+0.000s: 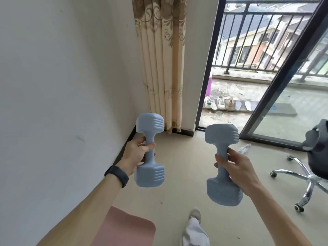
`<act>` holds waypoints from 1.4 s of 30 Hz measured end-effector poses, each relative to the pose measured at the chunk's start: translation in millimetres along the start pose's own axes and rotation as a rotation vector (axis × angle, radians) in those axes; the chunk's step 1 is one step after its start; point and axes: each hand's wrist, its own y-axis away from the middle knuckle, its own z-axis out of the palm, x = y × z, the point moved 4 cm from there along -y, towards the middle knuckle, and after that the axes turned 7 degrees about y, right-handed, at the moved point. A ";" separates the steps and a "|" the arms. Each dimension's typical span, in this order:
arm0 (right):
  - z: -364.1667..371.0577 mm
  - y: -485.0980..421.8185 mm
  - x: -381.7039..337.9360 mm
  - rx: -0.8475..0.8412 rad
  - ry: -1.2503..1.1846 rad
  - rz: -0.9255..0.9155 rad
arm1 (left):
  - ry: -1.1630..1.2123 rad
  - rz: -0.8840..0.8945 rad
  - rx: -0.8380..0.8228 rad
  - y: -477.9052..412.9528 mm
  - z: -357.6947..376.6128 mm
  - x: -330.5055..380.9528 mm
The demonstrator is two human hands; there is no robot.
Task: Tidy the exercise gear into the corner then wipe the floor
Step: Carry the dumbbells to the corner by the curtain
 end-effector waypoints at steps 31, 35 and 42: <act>144.5 -636.4 165.4 -0.185 0.033 0.596 | -0.406 -0.503 -0.153 -673.3 151.2 -141.1; 192.8 -691.3 265.6 -0.214 0.037 0.659 | -0.437 -0.568 -0.156 -731.4 173.6 -243.7; 282.9 -763.7 452.4 -0.237 0.073 0.704 | -0.503 -0.634 -0.131 -813.3 198.0 -445.3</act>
